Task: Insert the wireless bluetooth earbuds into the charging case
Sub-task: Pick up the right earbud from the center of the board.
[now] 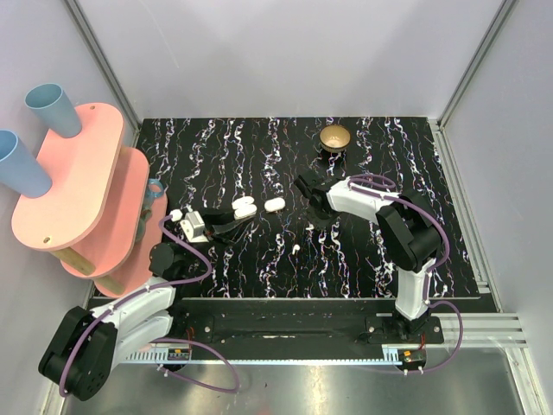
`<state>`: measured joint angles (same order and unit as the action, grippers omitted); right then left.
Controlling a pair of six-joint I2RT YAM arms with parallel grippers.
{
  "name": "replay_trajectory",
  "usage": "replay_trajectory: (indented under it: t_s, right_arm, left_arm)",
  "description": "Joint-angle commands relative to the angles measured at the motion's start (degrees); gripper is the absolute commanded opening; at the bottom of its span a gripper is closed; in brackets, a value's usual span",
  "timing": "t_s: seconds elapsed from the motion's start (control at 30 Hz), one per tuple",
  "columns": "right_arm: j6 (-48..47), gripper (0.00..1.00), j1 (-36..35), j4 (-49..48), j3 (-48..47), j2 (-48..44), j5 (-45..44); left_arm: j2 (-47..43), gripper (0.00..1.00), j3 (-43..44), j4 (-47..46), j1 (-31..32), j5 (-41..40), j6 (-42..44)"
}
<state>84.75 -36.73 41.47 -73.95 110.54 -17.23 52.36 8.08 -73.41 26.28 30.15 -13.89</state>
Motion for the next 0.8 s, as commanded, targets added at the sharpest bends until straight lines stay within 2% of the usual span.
replay_trajectory:
  t_s: [0.0, 0.23, 0.27, 0.37, 0.63, 0.77]
  right_arm:
    - [-3.26, 0.19, 0.08, -0.86, 0.13, 1.87, -0.78]
    - [-14.07, 0.15, -0.01, -6.66, 1.35, -1.81, -2.01]
    - [-18.09, 0.11, -0.01, -8.23, 2.05, -3.04, -1.58]
    - [-24.43, 0.10, -0.10, -11.66, 3.46, -4.45, -1.06]
    - [-41.91, 0.12, -0.71, -13.08, 3.90, -3.58, -0.26]
    - [-46.77, 0.16, -1.06, -12.29, 3.29, -1.83, 0.53]
  left_arm:
    - [0.20, 0.00, 0.71, -22.04, -0.27, -0.62, 0.71]
    - [0.55, 0.00, 0.89, -22.13, -0.27, -0.27, 0.62]
    - [0.73, 0.00, 0.98, -22.04, -0.27, -0.27, 0.53]
    - [0.90, 0.00, 1.15, -22.04, -0.27, 0.17, 0.18]
    - [1.61, 0.00, 1.77, -22.04, -0.27, 0.96, -0.35]
    - [1.96, 0.00, 1.86, -22.04, -0.27, 0.87, -0.44]
